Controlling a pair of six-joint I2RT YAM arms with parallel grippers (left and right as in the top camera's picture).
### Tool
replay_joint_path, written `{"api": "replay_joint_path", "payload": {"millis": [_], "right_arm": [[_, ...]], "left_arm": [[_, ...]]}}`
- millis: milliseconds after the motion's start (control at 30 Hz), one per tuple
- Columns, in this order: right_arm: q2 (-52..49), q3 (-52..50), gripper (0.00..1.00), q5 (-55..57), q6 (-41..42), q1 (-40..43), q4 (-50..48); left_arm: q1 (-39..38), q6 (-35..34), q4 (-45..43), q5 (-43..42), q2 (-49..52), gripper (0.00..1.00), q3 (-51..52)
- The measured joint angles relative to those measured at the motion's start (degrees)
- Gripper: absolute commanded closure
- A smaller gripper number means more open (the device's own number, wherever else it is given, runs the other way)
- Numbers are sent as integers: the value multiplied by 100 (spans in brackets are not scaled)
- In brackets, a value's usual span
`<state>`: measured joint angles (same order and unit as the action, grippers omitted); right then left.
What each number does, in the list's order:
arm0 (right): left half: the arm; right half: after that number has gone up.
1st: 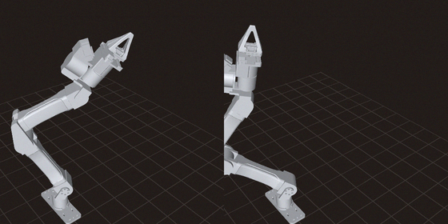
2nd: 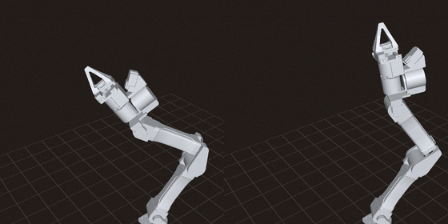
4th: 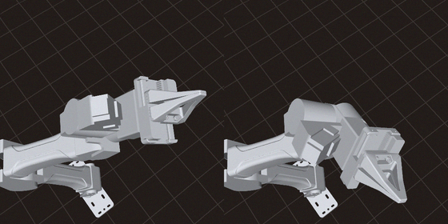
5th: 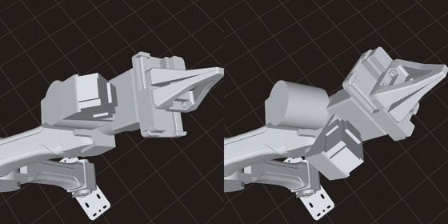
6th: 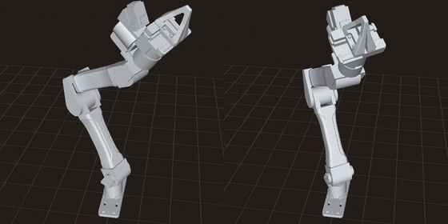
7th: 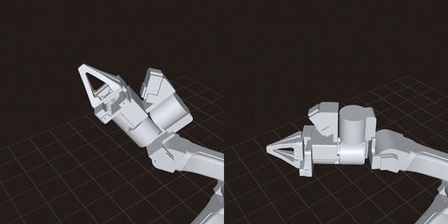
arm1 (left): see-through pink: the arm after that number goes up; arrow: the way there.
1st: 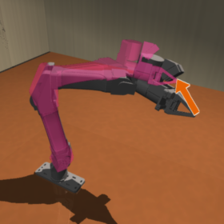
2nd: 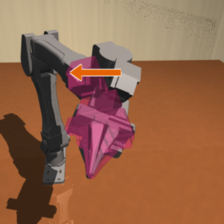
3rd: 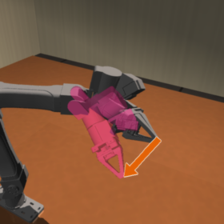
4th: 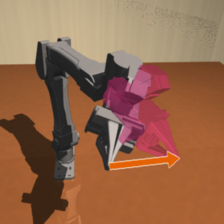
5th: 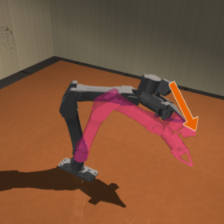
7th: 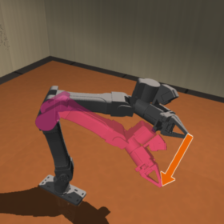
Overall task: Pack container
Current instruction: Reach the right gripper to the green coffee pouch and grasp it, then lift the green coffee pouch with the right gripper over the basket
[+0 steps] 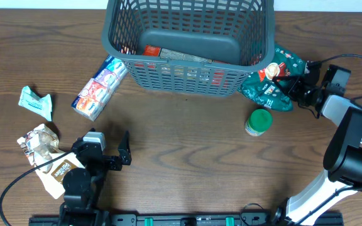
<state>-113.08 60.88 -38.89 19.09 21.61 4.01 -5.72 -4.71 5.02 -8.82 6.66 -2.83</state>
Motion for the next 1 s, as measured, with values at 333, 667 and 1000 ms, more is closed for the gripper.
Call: {"api": "replay_joint_path", "payload": {"millis": [333,667,1000], "right_arm": [[186,1036,99,1423,105,0,1698],[1106,2393,99,2942,-546,-219,2839],[1875,4704,99,3202,-1589,-1272,3901]], "left_arm": [[0,0,0,0,0,1,0],[0,0,0,0,0,1,0],[0,0,0,0,0,2,0]]}}
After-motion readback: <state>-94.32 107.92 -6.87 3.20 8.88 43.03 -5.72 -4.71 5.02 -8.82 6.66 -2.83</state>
